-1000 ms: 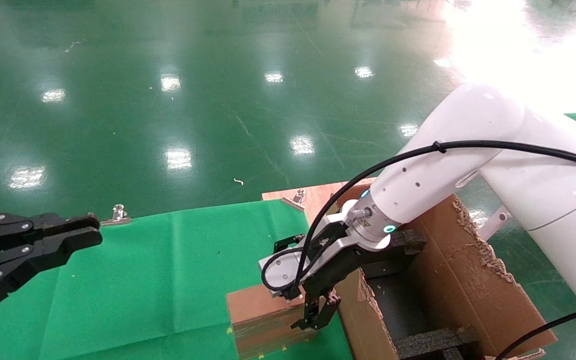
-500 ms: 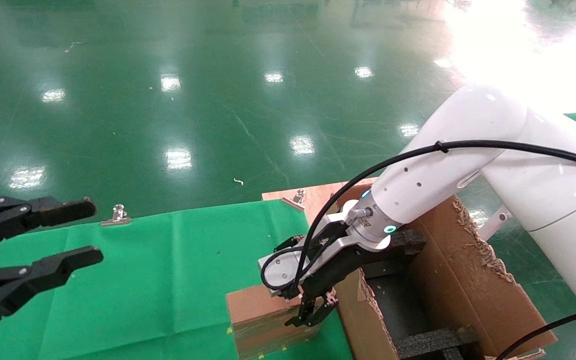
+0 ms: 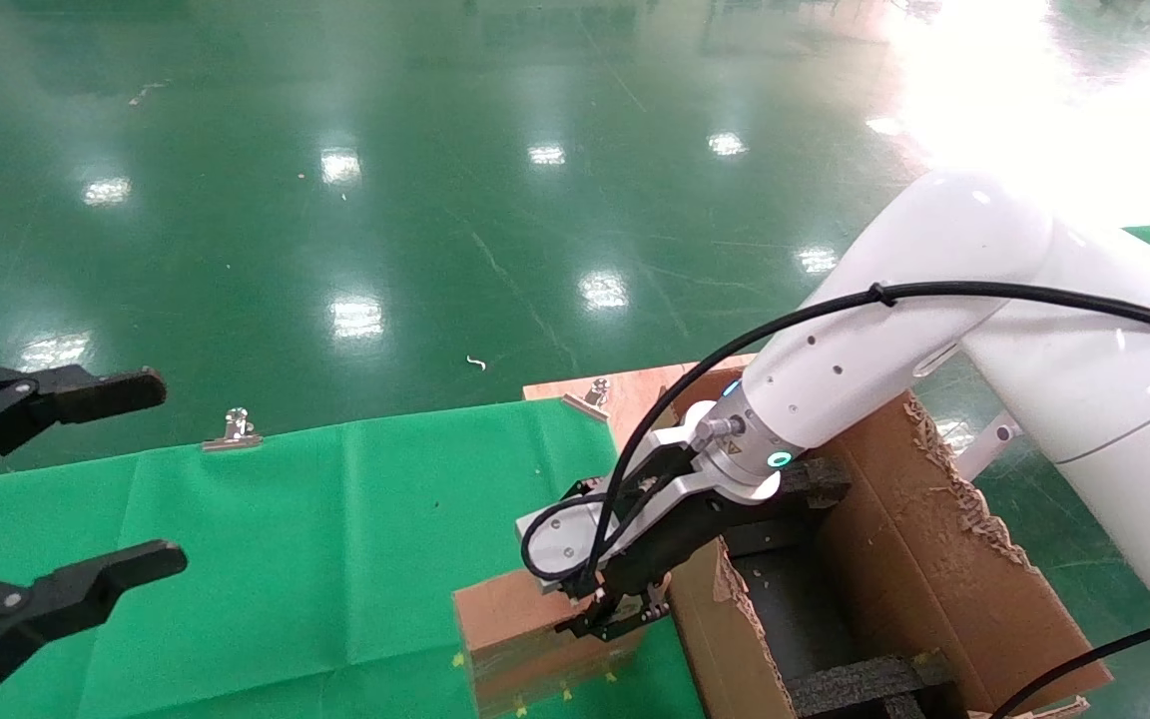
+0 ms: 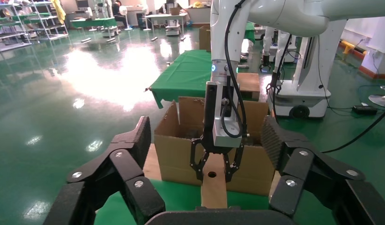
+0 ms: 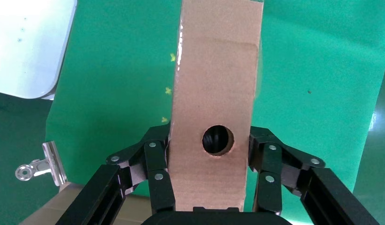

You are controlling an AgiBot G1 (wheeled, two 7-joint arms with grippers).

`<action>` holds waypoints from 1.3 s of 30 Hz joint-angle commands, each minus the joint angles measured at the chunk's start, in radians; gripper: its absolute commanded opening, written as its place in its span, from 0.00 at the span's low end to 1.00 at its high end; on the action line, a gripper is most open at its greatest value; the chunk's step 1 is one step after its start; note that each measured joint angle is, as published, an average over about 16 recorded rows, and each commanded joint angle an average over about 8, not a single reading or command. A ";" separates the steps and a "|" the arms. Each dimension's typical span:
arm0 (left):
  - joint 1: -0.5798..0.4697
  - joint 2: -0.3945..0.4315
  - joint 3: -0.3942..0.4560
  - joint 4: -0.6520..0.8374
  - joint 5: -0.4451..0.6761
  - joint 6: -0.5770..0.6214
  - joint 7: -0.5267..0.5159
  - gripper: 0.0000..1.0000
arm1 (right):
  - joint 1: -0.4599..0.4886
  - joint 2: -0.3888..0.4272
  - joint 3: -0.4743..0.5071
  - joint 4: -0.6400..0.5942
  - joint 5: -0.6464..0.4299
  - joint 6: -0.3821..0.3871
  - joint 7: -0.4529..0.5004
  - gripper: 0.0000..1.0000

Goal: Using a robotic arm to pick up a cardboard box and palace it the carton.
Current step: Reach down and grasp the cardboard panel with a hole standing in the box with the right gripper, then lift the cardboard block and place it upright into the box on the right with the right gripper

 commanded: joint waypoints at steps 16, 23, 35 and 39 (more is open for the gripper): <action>0.000 0.000 0.000 0.000 0.000 0.000 0.000 1.00 | 0.188 0.020 0.001 -0.133 0.060 -0.022 -0.081 0.00; 0.000 0.000 0.000 0.000 0.000 0.000 0.000 1.00 | 0.343 0.039 -0.035 -0.251 0.122 -0.029 -0.167 0.00; 0.000 0.000 0.000 0.000 0.000 0.000 0.000 1.00 | 0.543 0.078 -0.169 -0.402 0.273 -0.036 -0.278 0.00; 0.000 0.000 0.000 0.000 0.000 0.000 0.000 1.00 | 0.573 0.110 -0.229 -0.433 0.309 -0.036 -0.294 0.00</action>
